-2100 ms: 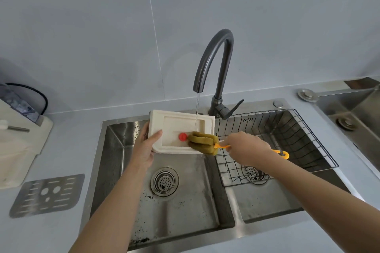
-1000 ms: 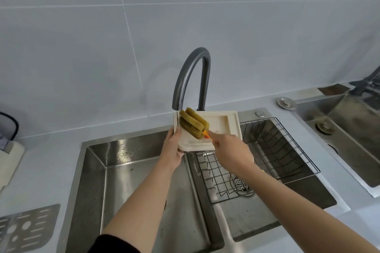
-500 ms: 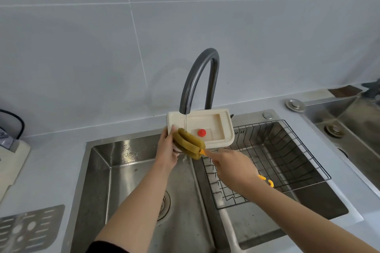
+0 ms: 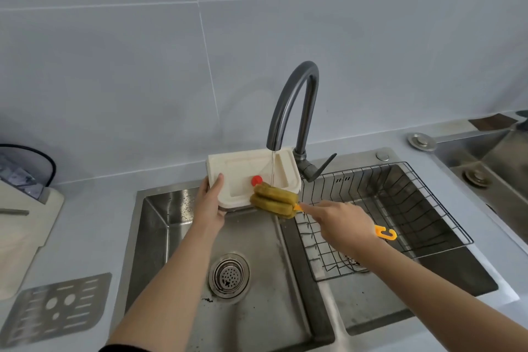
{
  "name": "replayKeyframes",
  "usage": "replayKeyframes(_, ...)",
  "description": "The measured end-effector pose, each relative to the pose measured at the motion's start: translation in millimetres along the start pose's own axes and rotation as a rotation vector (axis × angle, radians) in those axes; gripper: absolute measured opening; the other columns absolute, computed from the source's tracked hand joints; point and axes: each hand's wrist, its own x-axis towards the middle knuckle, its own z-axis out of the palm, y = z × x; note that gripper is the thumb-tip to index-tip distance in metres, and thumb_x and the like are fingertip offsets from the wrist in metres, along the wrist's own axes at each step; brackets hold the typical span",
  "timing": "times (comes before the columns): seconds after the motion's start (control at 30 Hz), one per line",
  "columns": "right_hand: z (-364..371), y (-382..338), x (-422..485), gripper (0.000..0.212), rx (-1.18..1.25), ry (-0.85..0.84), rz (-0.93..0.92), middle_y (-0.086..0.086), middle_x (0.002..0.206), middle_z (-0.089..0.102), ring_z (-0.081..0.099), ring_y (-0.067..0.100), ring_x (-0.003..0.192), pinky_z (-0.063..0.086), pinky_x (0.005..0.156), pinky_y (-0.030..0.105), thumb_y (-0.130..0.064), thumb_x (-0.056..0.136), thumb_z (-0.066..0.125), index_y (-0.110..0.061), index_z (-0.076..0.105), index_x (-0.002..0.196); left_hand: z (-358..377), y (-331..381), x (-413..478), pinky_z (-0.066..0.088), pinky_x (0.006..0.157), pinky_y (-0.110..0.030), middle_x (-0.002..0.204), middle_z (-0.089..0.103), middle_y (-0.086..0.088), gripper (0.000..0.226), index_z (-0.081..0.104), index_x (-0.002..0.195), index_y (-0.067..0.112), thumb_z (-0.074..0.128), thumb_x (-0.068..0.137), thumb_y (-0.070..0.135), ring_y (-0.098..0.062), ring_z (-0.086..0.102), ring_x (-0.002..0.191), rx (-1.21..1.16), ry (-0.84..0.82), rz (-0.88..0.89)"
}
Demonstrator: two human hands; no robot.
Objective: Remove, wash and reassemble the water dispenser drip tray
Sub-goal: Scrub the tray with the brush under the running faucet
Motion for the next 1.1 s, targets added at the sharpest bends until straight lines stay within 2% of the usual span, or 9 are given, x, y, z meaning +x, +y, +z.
replayKeyframes(0.2,-0.4,2.0,1.9,0.055,-0.072,-0.001,0.040,-0.006,0.078,0.049,0.051,0.019,0.067,0.032,0.048,0.026,-0.005,0.087,0.040,-0.039,0.039,0.130,-19.4,9.7,-3.2,0.043,0.096,-0.052,0.114,0.062,-0.008,0.031,0.054,0.118,0.018,0.058,0.087,0.016,-0.027,0.060,0.101,0.006,-0.002,0.015)
replayKeyframes(0.33,-3.9,6.7,0.3,0.048,-0.075,-0.013,0.101,-0.007,0.077,0.050,0.056,0.019,0.069,0.043,0.053,0.029,-0.005,0.086,0.040,-0.038,0.044,0.122,-32.2,12.9,-3.8,0.042,0.096,-0.050,0.124,0.057,-0.013,0.043,0.048,0.129,0.011,0.058,0.086,0.012,-0.031,0.056,0.109,0.000,-0.003,0.033)
replayKeyframes(0.47,-11.8,3.2,-1.3,0.022,-0.071,-0.024,0.185,-0.002,0.080,0.058,0.059,0.022,0.073,0.041,0.054,0.028,-0.009,0.088,0.041,-0.029,0.049,0.092,-45.3,15.8,-3.7,0.049,0.082,-0.039,0.121,0.059,-0.009,0.045,0.048,0.129,0.012,0.059,0.085,0.010,-0.023,0.060,0.097,0.021,0.009,0.052)
replayKeyframes(0.57,-19.3,0.8,-2.6,0.027,0.047,0.015,0.257,-0.003,0.070,0.053,0.056,0.024,0.069,0.031,0.047,0.026,-0.009,0.087,0.038,-0.031,0.050,0.077,-54.2,15.6,-6.5,0.051,0.063,-0.028,0.105,0.064,-0.002,0.047,0.049,0.130,0.015,0.060,0.084,0.010,-0.016,0.062,0.084,0.044,0.005,0.042)
replayKeyframes(0.63,-23.4,-2.2,-0.3,0.032,0.141,0.056,0.277,-0.003,0.067,0.050,0.051,0.023,0.065,0.028,0.045,0.026,-0.012,0.089,0.037,-0.036,0.059,0.088,-56.8,12.2,-8.3,0.048,0.057,-0.026,0.100,0.064,-0.001,0.049,0.048,0.130,0.016,0.061,0.083,0.010,-0.016,0.062,0.081,0.069,-0.012,0.025)
replayKeyframes(0.73,-24.4,-11.1,5.6,0.033,0.211,0.075,0.253,0.002,0.077,0.059,0.055,0.023,0.067,0.039,0.050,0.030,-0.016,0.092,0.037,-0.030,0.057,0.113,-52.5,5.3,-12.2,0.051,0.054,-0.026,0.097,0.064,-0.001,0.044,0.050,0.127,0.015,0.060,0.084,0.010,-0.019,0.062,0.082,0.083,-0.056,0.006)
replayKeyframes(0.83,-21.9,-18.6,10.9,0.035,0.225,0.035,0.232,0.005,0.085,0.063,0.058,0.024,0.069,0.042,0.053,0.031,-0.016,0.092,0.036,-0.030,0.057,0.115,-42.9,-0.5,-16.0,0.051,0.051,-0.024,0.093,0.065,0.000,0.040,0.052,0.124,0.015,0.059,0.085,0.011,-0.019,0.063,0.081,0.084,-0.102,-0.005)
replayKeyframes(0.97,-18.1,-25.1,19.5,0.038,0.177,-0.032,0.245,0.006,0.091,0.064,0.058,0.024,0.072,0.045,0.056,0.033,-0.010,0.090,0.038,-0.029,0.059,0.115,-32.9,-5.6,-16.2,0.050,0.069,-0.035,0.097,0.066,-0.001,0.029,0.058,0.112,0.020,0.060,0.084,0.013,-0.018,0.065,0.083,0.084,-0.155,-0.004)
replayKeyframes(1.1,-16.1,-30.8,23.4,0.045,0.166,-0.059,0.232,0.007,0.098,0.062,0.054,0.026,0.078,0.040,0.055,0.031,-0.010,0.088,0.038,-0.036,0.053,0.121,-26.3,-6.8,-19.2,0.050,0.061,-0.029,0.091,0.067,0.003,0.023,0.061,0.100,0.029,0.061,0.083,0.014,-0.016,0.066,0.079,0.119,-0.190,-0.003)
